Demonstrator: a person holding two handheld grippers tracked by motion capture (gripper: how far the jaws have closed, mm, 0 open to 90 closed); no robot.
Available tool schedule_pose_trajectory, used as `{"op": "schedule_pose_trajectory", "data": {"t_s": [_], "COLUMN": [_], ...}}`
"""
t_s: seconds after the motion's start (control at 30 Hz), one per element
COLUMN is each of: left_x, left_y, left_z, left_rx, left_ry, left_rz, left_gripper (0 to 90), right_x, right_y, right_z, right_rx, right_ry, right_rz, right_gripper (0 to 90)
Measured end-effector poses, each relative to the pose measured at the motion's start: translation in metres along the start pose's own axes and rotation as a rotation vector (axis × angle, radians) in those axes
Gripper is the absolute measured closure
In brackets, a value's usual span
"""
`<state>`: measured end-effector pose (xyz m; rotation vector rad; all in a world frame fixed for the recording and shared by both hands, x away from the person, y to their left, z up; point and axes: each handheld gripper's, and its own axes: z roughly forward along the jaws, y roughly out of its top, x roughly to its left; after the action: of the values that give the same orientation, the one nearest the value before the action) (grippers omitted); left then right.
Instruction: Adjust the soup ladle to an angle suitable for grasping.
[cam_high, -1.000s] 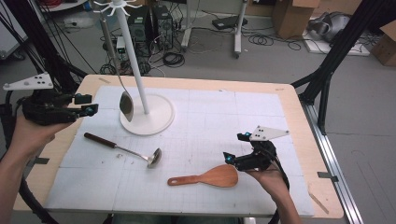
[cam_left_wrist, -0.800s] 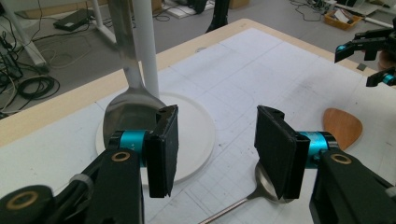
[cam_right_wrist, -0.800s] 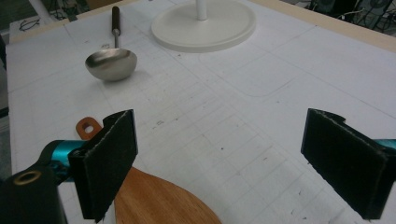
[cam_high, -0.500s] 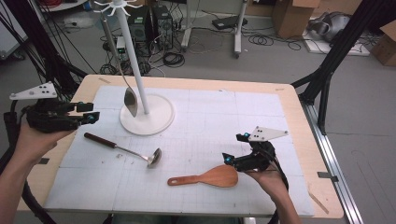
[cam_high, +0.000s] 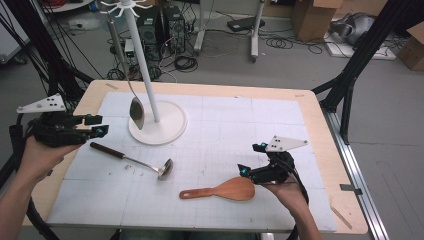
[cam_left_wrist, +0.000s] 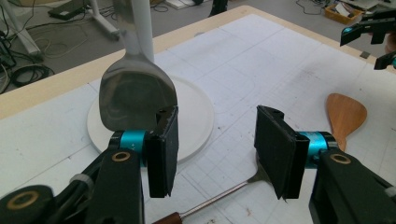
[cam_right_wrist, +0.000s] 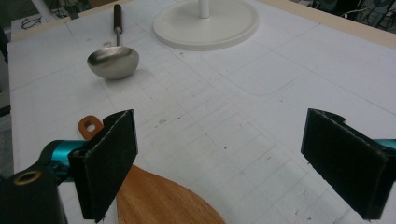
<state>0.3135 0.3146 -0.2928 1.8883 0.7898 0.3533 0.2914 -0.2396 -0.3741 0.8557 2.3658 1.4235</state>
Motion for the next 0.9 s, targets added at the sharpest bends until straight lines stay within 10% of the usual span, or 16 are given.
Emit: {"op": "schedule_pose_trajectory", "data": {"t_s": [0.9], "left_x": [-0.005], "left_y": [-0.019], "left_z": [0.01], "left_rx": [0.009], "left_ry": [-0.016], "left_rz": [0.011], "left_gripper": [49.6], "right_x": [0.003], "right_y": [0.001], "right_z": [0.003], "right_rx": [0.009], "right_ry": [0.008], "right_rz": [0.002], "right_gripper": [9.8]}}
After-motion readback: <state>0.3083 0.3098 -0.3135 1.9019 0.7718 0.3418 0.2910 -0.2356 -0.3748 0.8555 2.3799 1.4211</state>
